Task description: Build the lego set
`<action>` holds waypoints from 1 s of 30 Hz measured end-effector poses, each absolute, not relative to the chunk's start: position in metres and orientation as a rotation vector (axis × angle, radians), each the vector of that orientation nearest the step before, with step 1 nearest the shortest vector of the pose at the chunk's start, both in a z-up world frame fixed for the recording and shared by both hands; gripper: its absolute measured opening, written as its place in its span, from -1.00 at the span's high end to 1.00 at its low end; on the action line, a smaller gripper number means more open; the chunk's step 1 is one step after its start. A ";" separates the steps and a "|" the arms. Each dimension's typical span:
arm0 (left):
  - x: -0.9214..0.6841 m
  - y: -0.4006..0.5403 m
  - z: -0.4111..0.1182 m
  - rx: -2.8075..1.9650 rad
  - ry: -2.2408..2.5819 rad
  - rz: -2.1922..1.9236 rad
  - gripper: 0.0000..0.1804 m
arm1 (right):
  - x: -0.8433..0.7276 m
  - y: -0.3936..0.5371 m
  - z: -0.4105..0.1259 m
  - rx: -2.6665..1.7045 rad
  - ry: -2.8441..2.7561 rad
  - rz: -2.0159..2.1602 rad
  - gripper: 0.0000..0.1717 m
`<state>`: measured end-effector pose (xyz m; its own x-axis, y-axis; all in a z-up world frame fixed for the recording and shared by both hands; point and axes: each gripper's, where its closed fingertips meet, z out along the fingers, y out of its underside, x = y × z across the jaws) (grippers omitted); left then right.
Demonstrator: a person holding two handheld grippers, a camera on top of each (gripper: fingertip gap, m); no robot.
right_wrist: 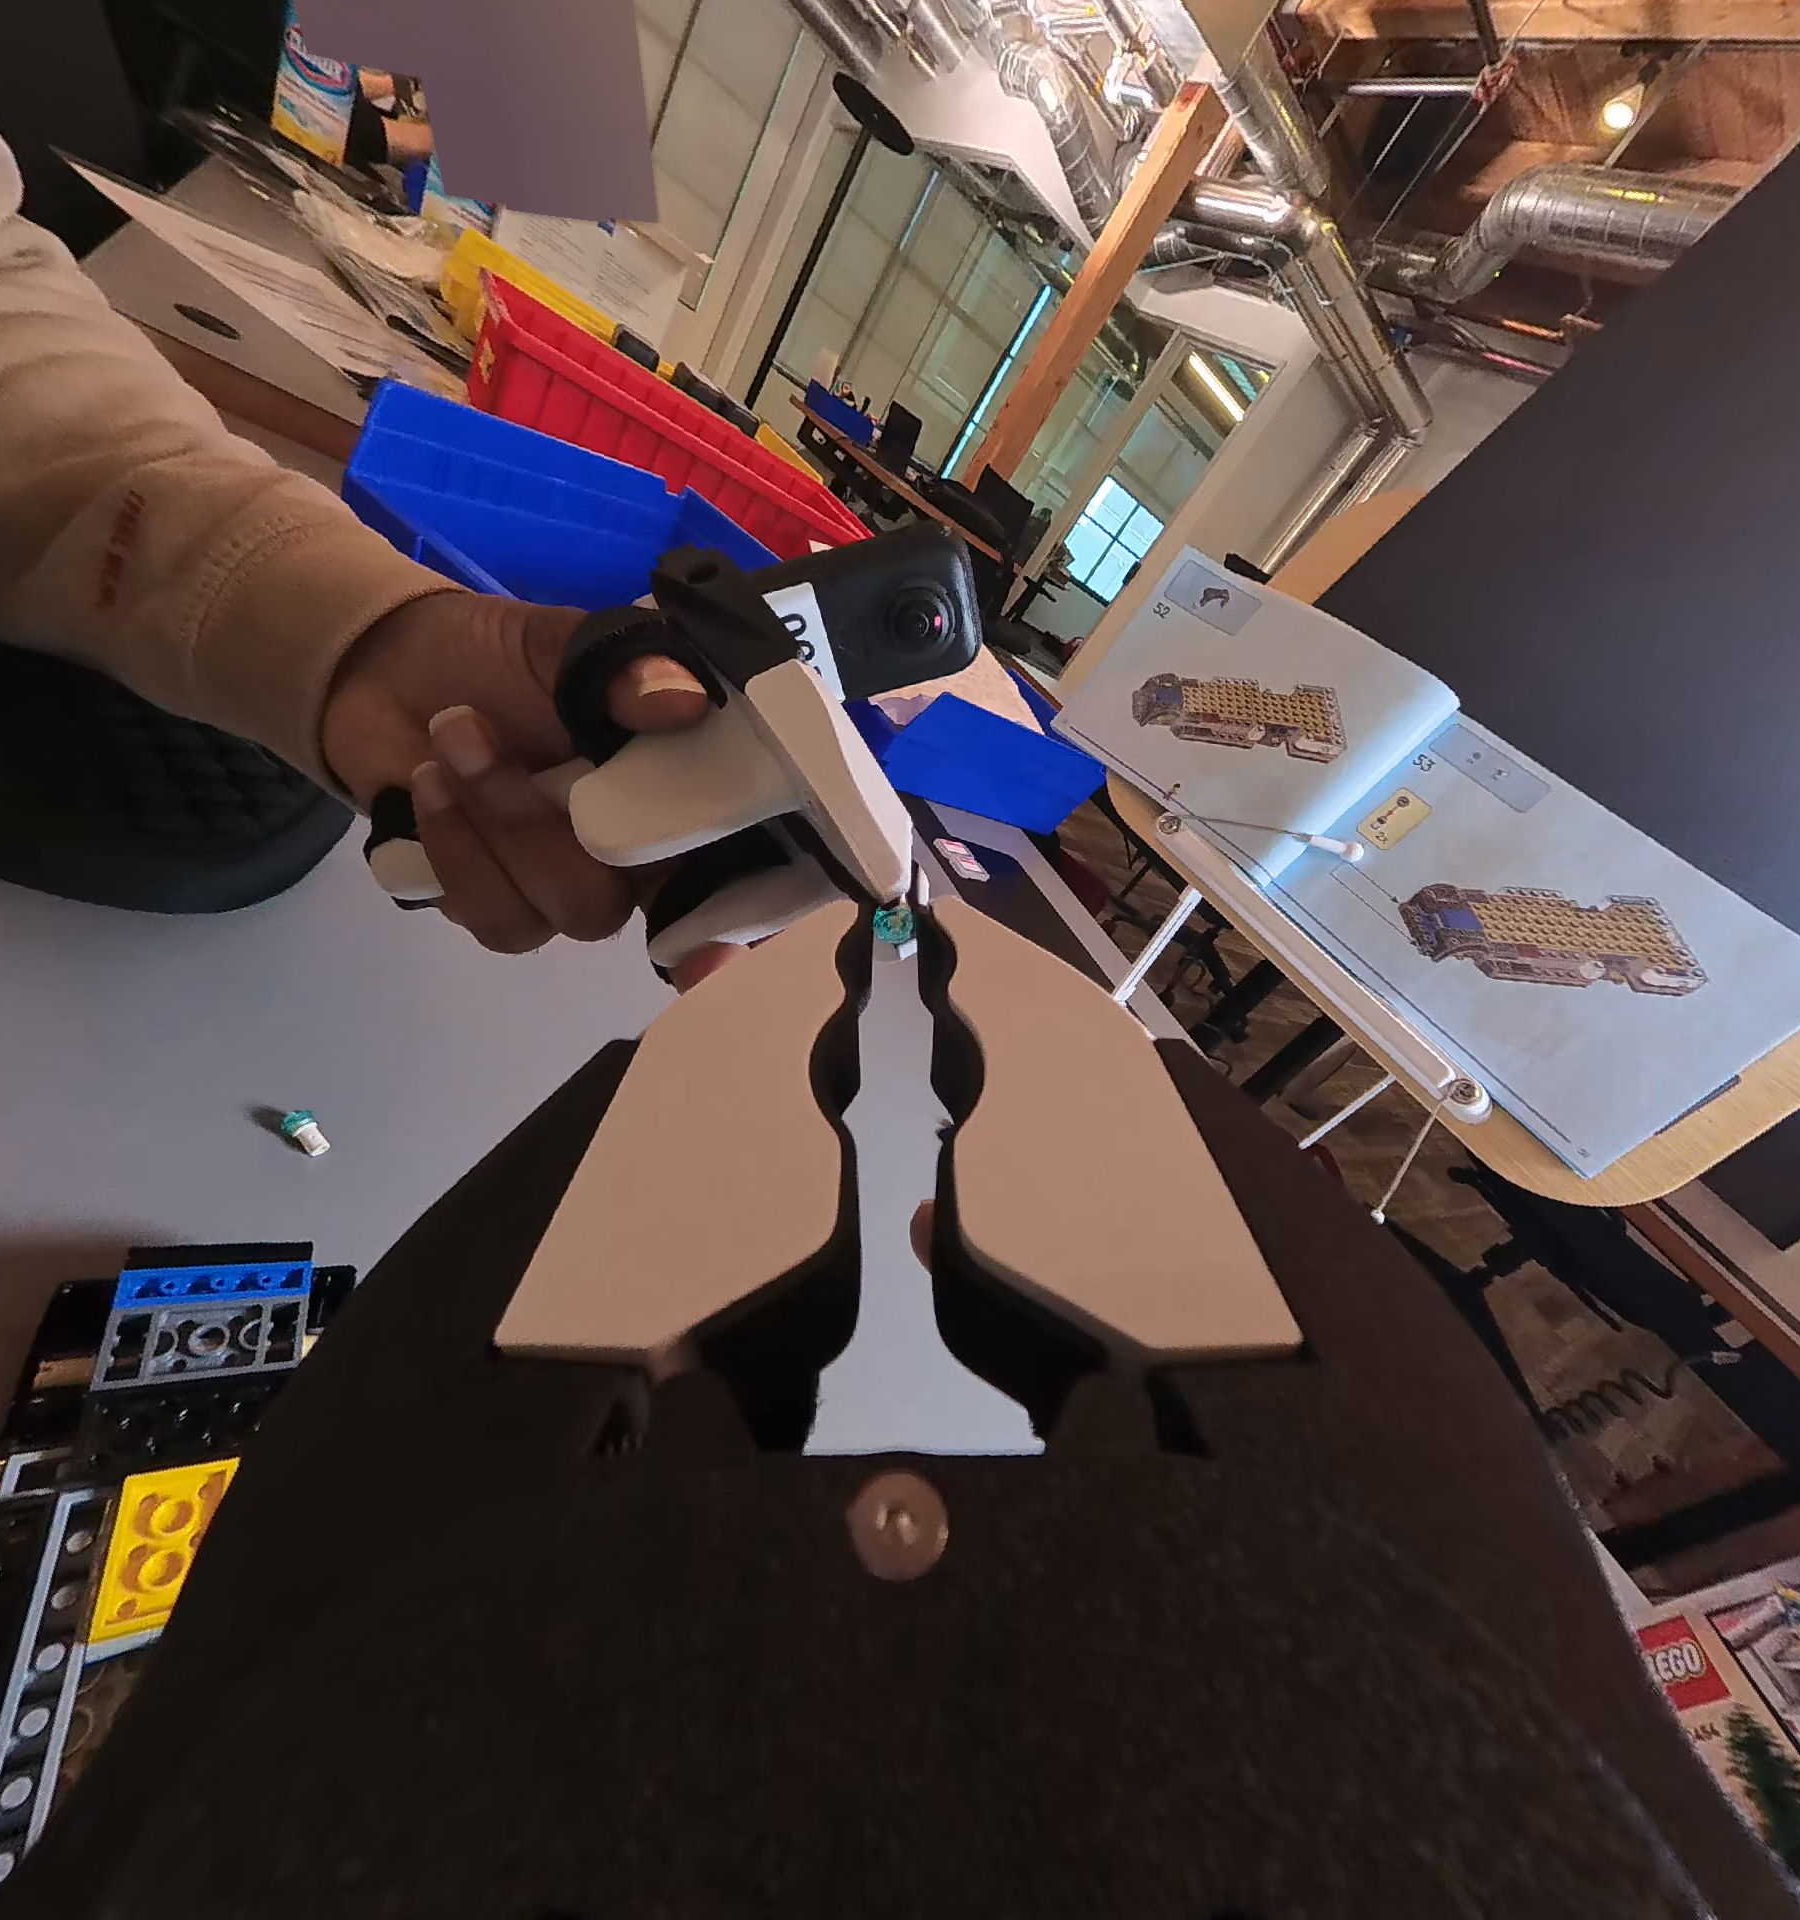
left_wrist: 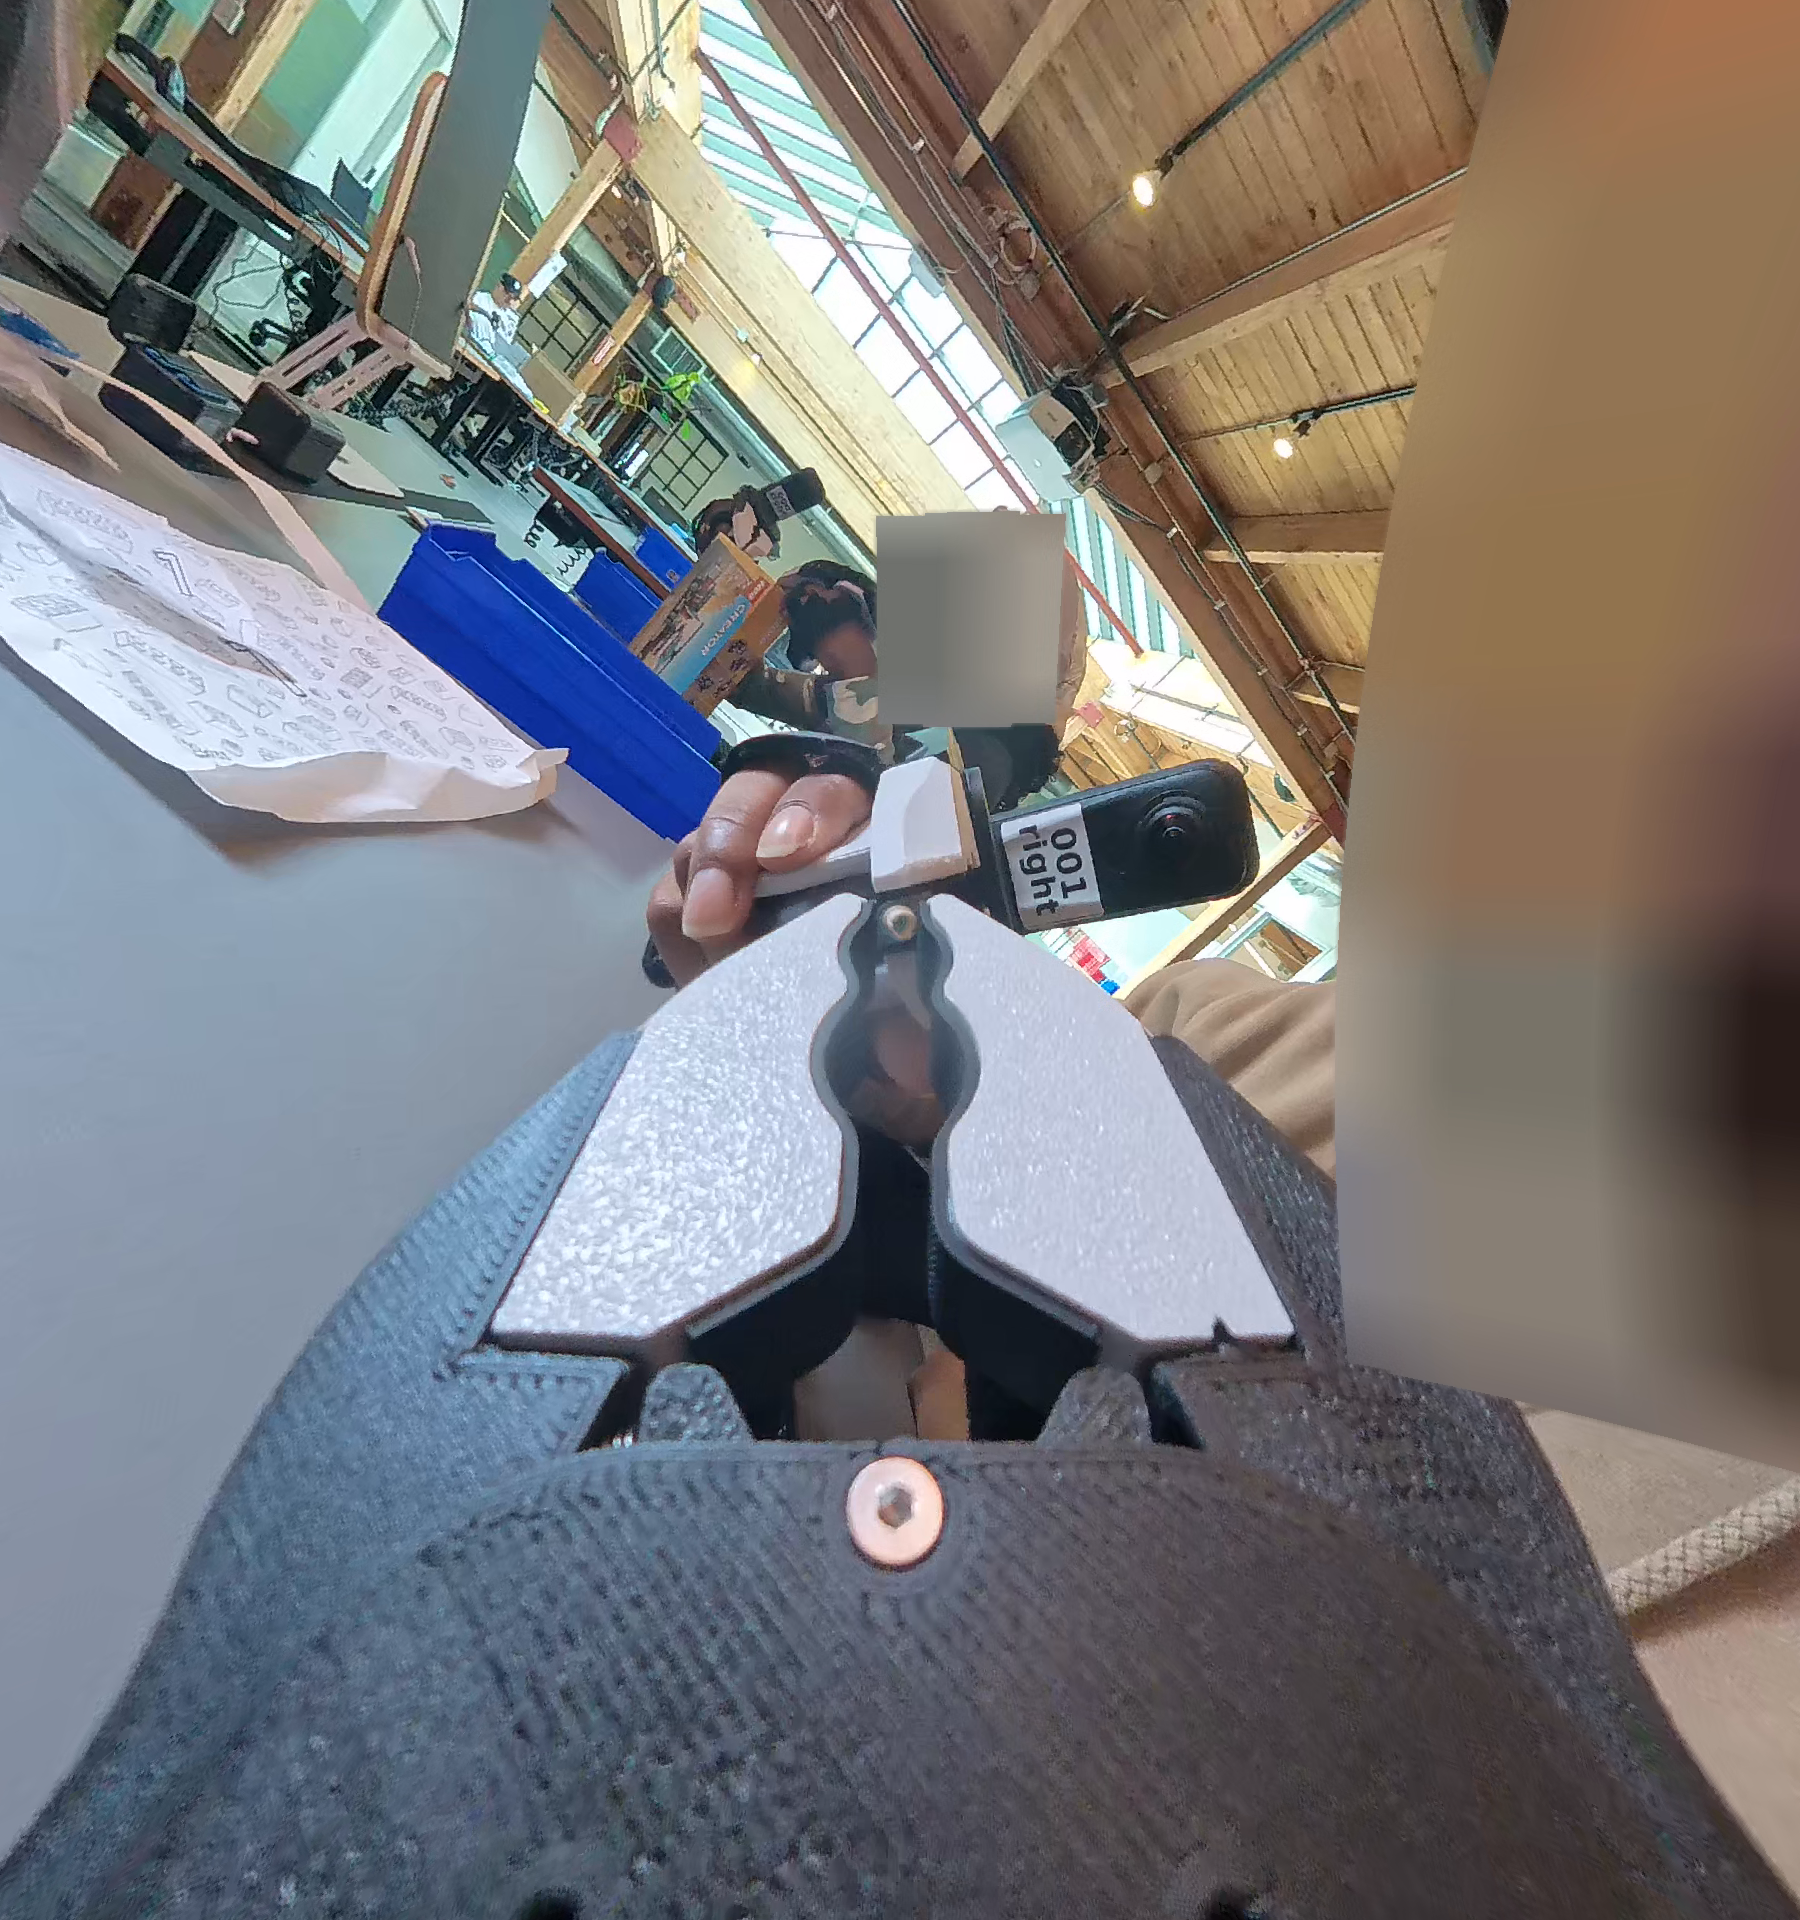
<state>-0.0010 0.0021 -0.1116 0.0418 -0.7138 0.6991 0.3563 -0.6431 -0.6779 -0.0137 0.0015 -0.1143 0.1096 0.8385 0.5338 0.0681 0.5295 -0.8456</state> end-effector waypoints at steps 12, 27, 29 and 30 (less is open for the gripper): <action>-0.001 -0.013 -0.130 -1.603 0.502 -1.673 0.94 | -0.013 -0.014 -0.133 -0.875 -1.572 0.717 0.92; -0.010 -0.031 -0.184 -1.780 0.864 -1.165 0.86 | -0.007 -0.033 -0.198 -1.036 -1.938 0.690 0.91; -0.012 -0.032 -0.200 -1.810 0.950 -1.025 0.87 | -0.005 -0.029 -0.215 -1.089 -2.006 0.656 0.91; -0.014 -0.033 -0.210 -1.838 0.990 -0.957 0.87 | -0.004 -0.026 -0.224 -1.109 -2.050 0.640 0.91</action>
